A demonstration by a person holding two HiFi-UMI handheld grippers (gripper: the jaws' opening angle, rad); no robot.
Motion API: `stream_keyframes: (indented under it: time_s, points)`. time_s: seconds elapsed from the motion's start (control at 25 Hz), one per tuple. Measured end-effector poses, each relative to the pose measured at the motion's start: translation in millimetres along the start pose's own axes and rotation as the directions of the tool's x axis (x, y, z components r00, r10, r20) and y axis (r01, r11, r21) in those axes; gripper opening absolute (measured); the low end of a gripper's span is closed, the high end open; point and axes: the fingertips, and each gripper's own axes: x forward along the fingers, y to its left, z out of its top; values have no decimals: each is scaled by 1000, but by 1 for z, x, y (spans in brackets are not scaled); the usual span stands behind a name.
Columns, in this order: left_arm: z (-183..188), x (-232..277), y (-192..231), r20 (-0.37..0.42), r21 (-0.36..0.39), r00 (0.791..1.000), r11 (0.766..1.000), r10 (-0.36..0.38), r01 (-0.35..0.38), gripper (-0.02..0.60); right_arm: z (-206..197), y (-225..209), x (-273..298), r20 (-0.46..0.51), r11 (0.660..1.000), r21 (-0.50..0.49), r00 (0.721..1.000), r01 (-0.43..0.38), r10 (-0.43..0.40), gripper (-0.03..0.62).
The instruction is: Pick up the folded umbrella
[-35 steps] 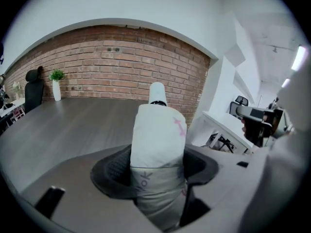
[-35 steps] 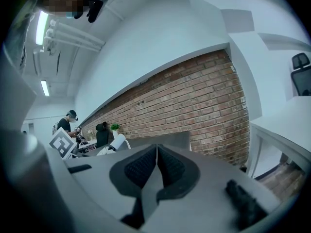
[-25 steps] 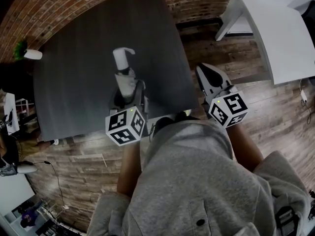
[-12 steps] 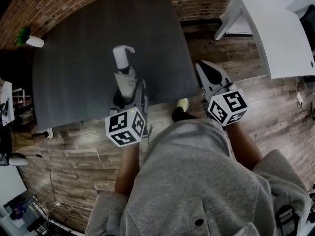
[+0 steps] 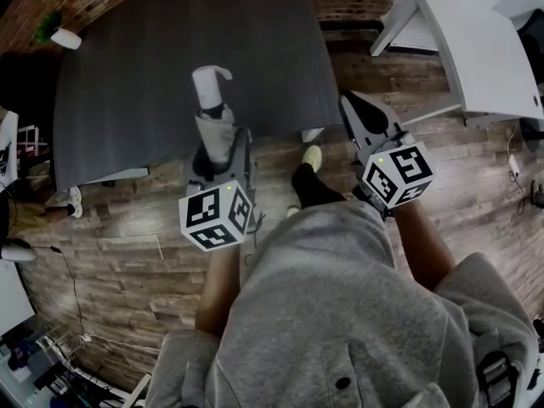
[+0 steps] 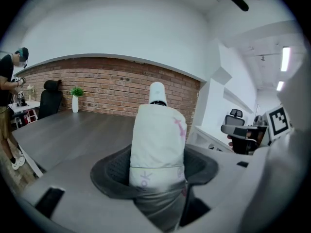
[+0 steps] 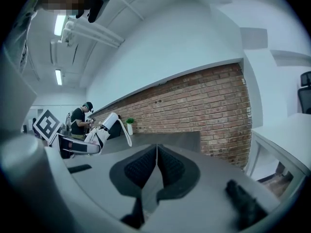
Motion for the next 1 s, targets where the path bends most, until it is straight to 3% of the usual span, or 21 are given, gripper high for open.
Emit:
stream_keyframes:
  time_s: [0.52, 1.0]
  points:
    - [-47, -107, -15, 30, 1, 999, 1000, 13, -13, 285, -26, 67, -88, 4, 999, -46, 1000, 5, -5, 25]
    - [-55, -133, -23, 51, -3, 999, 1000, 1, -1, 285, -32, 91, -116, 13, 999, -45, 1000, 3, -2, 25]
